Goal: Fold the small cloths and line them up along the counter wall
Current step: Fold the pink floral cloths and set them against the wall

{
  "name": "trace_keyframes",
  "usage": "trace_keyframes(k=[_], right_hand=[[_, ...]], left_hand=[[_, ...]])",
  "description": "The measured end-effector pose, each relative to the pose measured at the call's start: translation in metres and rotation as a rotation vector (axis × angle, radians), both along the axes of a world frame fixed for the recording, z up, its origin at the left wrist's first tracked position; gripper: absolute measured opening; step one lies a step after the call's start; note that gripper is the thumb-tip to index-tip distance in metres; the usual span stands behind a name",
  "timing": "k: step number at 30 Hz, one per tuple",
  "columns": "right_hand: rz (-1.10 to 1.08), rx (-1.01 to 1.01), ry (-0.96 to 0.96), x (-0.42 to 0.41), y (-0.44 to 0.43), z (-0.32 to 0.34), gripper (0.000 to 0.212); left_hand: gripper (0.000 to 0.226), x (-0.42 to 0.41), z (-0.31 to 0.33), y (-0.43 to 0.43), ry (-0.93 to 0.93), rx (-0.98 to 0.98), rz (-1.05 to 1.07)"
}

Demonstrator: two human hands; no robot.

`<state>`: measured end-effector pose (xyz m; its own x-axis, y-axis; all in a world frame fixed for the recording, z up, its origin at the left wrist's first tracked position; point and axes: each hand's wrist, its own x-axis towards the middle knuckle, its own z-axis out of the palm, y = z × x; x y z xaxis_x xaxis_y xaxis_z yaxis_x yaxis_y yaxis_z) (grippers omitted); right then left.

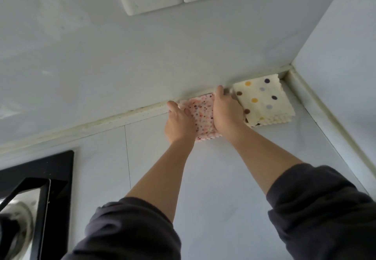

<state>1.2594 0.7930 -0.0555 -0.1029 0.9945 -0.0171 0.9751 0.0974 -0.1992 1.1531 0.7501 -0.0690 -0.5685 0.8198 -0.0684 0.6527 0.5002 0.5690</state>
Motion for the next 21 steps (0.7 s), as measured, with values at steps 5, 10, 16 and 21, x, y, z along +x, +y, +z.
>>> trace_keyframes(k=[5,10,16,21], right_hand=[[0.378,0.284,0.048,0.007,-0.021,-0.016,0.05],[0.456,-0.055,-0.013,0.01,-0.021,-0.042,0.06],[0.409,-0.187,-0.113,0.004,-0.02,-0.018,0.071],[0.29,-0.087,0.16,-0.012,-0.088,0.016,0.071]], left_hand=[[0.041,-0.015,-0.019,-0.023,0.416,0.227,-0.496],[0.062,-0.019,-0.033,-0.029,0.429,-0.1,-0.68],[0.056,-0.013,-0.007,-0.03,0.376,-0.302,-0.683],[0.058,-0.043,0.028,-0.108,0.198,-0.165,-0.507]])
